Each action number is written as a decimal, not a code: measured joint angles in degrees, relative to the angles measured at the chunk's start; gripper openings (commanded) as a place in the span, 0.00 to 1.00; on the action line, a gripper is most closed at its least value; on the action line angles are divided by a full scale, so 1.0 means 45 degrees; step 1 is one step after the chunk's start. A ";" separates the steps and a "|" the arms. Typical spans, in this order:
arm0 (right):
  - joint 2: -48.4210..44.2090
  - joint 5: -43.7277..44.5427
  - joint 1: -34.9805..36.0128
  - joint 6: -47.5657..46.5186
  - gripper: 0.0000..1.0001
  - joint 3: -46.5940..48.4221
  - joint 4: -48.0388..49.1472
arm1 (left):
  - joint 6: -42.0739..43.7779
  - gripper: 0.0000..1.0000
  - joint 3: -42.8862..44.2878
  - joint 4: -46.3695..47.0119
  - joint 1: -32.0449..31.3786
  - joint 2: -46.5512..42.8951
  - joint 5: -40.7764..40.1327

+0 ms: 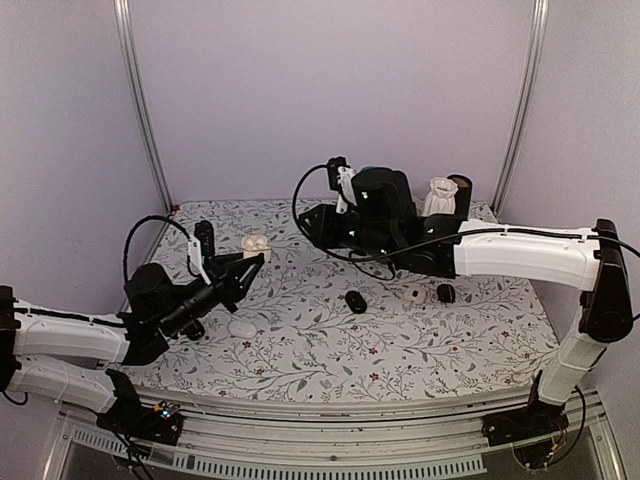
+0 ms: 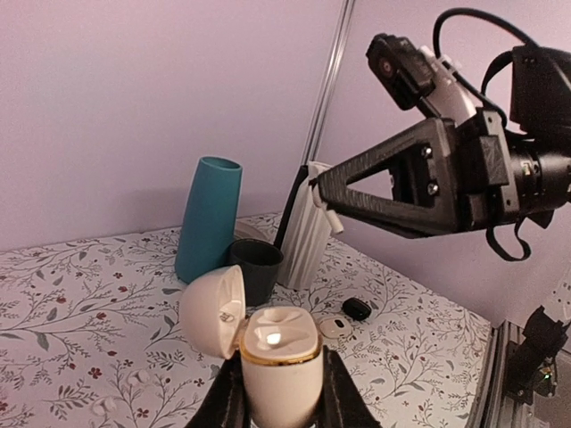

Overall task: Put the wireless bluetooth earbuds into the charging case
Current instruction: Place the left earbud in the left side groove of the charging case.

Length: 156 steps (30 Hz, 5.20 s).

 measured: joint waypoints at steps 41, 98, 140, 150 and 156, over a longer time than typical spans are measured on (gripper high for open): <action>-0.0141 -0.0457 0.1200 -0.0413 0.13 -0.0777 0.4099 | 0.1409 0.00 0.2254 0.1302 -0.1350 0.2283 -0.0743; 0.0053 -0.1914 0.1209 -0.1064 0.15 -0.0777 0.4663 | 0.3181 0.00 0.2239 -0.0743 -0.1409 0.0549 -0.0340; 0.0053 -0.2293 0.1190 -0.1370 0.14 -0.1321 0.5785 | 0.2142 0.00 0.2433 -0.1122 -0.1389 0.0423 -0.0646; 0.0039 -0.2356 0.1195 -0.1341 0.14 -0.1535 0.5921 | 0.2040 0.00 0.2433 -0.1287 -0.1375 0.0325 -0.0986; 0.0039 -0.2399 0.1195 -0.1345 0.16 -0.1535 0.5921 | 0.2113 0.00 0.2433 -0.1287 -0.1370 0.0321 -0.0884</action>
